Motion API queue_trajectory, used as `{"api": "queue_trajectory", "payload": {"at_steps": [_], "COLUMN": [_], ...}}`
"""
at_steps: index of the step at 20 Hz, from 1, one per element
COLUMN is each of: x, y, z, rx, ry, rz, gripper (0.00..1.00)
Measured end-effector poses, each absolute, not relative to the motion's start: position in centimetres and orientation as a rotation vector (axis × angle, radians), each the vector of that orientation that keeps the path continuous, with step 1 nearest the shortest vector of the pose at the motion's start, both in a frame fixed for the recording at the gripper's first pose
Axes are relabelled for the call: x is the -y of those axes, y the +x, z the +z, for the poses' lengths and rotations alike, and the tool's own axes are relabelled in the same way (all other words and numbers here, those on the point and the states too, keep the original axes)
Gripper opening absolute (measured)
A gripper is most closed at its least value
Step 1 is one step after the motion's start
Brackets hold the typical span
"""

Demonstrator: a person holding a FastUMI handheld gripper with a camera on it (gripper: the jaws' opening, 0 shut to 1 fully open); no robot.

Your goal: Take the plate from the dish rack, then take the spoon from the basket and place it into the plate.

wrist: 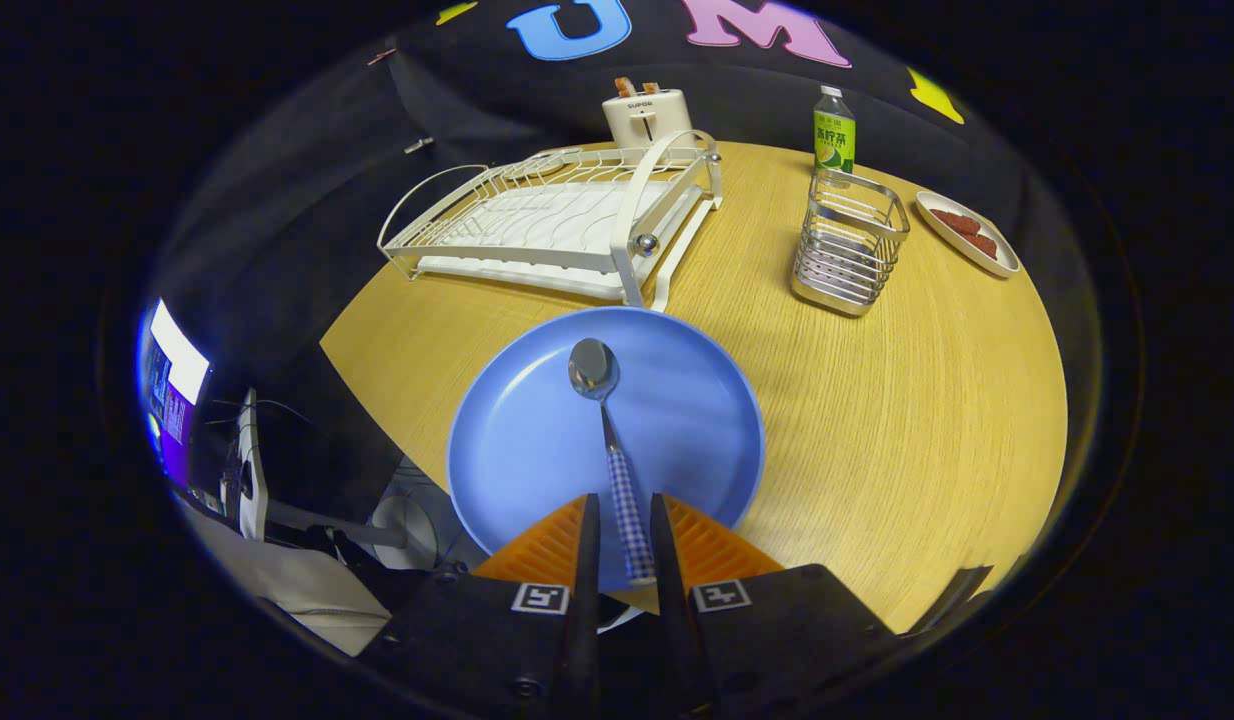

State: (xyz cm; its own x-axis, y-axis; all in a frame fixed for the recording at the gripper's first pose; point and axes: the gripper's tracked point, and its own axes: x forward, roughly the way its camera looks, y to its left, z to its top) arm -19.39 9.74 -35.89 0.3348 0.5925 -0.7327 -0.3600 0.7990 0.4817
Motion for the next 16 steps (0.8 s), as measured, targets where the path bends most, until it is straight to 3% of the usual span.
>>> {"api": "queue_trajectory", "payload": {"at_steps": [4, 7, 8, 12, 16], "x": [-10.6, -9.5, -9.4, -8.7, -6.8], "y": [-18.0, -19.4, -19.2, -18.1, -14.2], "z": [-37.3, -35.7, -35.6, -34.4, -30.7], "rx": [-1.054, -1.047, -1.043, -1.007, -0.904], "ry": [0.257, 0.255, 0.256, 0.252, 0.237], "rz": [0.629, 0.624, 0.621, 0.602, 0.549], "gripper": [0.62, 0.78, 0.88, 0.98, 1.00]}}
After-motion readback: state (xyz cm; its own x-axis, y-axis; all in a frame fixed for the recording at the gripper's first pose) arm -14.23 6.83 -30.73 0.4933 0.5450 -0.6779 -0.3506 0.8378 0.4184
